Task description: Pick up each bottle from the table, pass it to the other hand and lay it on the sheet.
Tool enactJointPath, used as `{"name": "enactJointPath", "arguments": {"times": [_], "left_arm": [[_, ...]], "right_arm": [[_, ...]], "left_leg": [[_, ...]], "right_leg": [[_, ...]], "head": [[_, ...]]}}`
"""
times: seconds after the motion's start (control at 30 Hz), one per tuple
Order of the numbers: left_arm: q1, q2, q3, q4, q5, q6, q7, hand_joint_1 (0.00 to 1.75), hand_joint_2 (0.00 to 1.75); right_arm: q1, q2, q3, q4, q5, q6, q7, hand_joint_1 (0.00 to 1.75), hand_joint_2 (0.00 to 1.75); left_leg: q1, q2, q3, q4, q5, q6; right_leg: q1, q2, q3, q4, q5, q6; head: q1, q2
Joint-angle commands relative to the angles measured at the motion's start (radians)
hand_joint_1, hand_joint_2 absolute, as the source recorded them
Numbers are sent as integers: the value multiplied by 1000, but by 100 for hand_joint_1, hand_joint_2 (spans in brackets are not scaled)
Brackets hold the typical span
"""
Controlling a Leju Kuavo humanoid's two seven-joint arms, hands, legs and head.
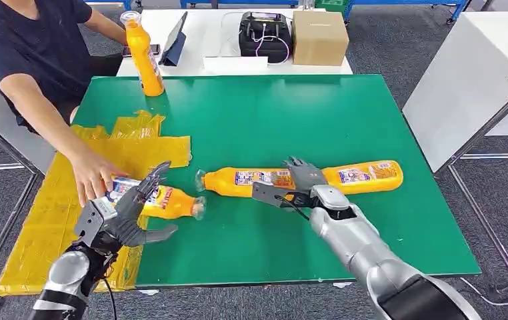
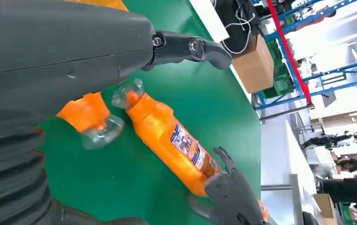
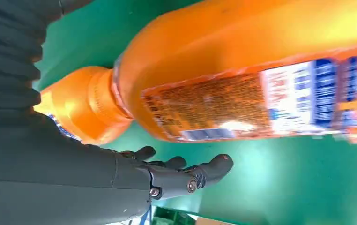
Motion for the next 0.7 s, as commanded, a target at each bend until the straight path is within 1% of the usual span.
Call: {"name": "enactJointPath", "arguments": {"times": [0.03, 0.13, 0.17, 0.2, 0.23, 0.27, 0.3, 0.33, 0.37, 0.4, 0.43, 0.47, 0.5, 0.53, 0.63, 0.67, 0.7], "left_arm": [[-39, -25, -14, 42, 5, -10, 1, 0, 175], [-40, -25, -16, 40, 9, -11, -1, 0, 175], [-39, -25, -13, 40, 13, -12, -3, 0, 175], [-39, -27, -12, 39, 18, -15, -5, 0, 175], [-41, -26, -13, 41, 20, -17, -5, 0, 175], [-44, -28, -14, 43, 20, -16, -5, 0, 175], [-54, -30, -20, 51, 23, -23, -7, 0, 175], [-62, -33, -22, 57, 23, -22, -7, 0, 175], [-74, -36, -26, 71, 24, -24, -8, 0, 175], [-85, -40, -29, 81, 25, -25, -9, 0, 175], [-87, -41, -30, 82, 25, -25, -9, 0, 175], [-95, -44, -33, 94, 27, -27, -10, 0, 175], [-112, -48, -42, 107, 31, -36, -13, 0, 175], [-126, -54, -48, 111, 32, -33, -11, 0, 175], [-133, -61, -56, 115, 38, -30, -8, 0, 175], [-137, -64, -58, 114, 40, -31, -3, 0, 175], [-140, -67, -59, 113, 42, -31, 1, 0, 175]], "right_arm": [[-57, 52, -16, 115, 10, 17, -9, 0, 175], [-55, 62, -19, 136, 11, 18, -16, 0, 175], [-55, 66, -17, 149, 14, 23, -20, 0, 175], [-53, 69, -14, 160, 18, 28, -24, 0, 175], [-51, 69, -13, 168, 19, 34, -25, 0, 175], [-48, 69, -8, 184, 23, 51, -25, 0, 175], [-50, 67, 2, 203, 28, 94, -27, 0, 175], [-46, 64, 3, 206, 30, 90, -28, 0, 175], [-50, 62, 20, 233, 40, 156, -29, 0, 175], [-45, 56, 28, 242, 46, 181, -31, 0, 175], [-41, 54, 28, 243, 46, 179, -31, 0, 175], [-39, 53, 35, 250, 50, 197, -42, 141, 175], [-31, 48, 44, 260, 54, 221, -50, 166, 175], [-19, 46, 49, 257, 59, 219, -50, 175, 175], [12, 38, 51, 262, 62, 201, -44, 175, 175], [14, 39, 52, 262, 63, 199, -44, 175, 175], [15, 40, 52, 262, 63, 198, -44, 175, 175]], "left_leg": [[-1, 1, 2, 0, -1, 0], [-1, 1, 2, 0, -1, 0], [-1, 1, 4, 0, -3, 0], [-1, 0, 2, 0, -1, 0], [-1, -1, 3, 0, -1, 0], [-1, -1, 2, 0, -1, 0], [-1, 0, 3, 0, -1, 0], [-1, -1, 2, 0, -1, 0], [0, -1, 3, 0, -1, 0], [0, -2, 2, 0, -1, 0], [-1, -2, 3, -1, -1, 0], [-1, -3, 3, -1, -1, 0], [0, -3, 4, -1, -1, 0], [0, -3, 5, -2, 0, 0], [0, -5, 8, -3, 0, 0], [0, -6, 10, -3, 0, 0], [0, -3, 10, -1, -1, -1]], "right_leg": [[-1, 0, 1, 0, -1, 0], [0, 0, 2, 0, -1, 0], [-1, 0, 4, 0, -3, 0], [-1, 0, 2, 0, -2, 0], [-1, -1, 3, 0, -2, 0], [0, -1, 2, 0, -1, 0], [-1, -1, 3, 0, -2, 0], [0, -1, 2, 0, -1, 0], [0, -2, 3, 0, -2, 0], [0, -2, 3, 0, -2, 0], [-1, -3, 4, 0, -2, 0], [0, -3, 3, 0, -2, 0], [0, -4, 4, -1, -2, 0], [0, -4, 5, -2, -2, 0], [0, -7, 7, -4, -2, 0], [0, -7, 6, -4, -3, 0], [0, -4, 0, -2, -3, -2]], "head": [[0, 0], [0, 0], [0, 0], [0, 0], [0, 0], [0, 0], [0, 0], [0, 0], [0, 0], [0, 0], [0, 0], [0, 0], [0, 0], [0, 0], [0, 0], [0, 0], [0, 0]]}}
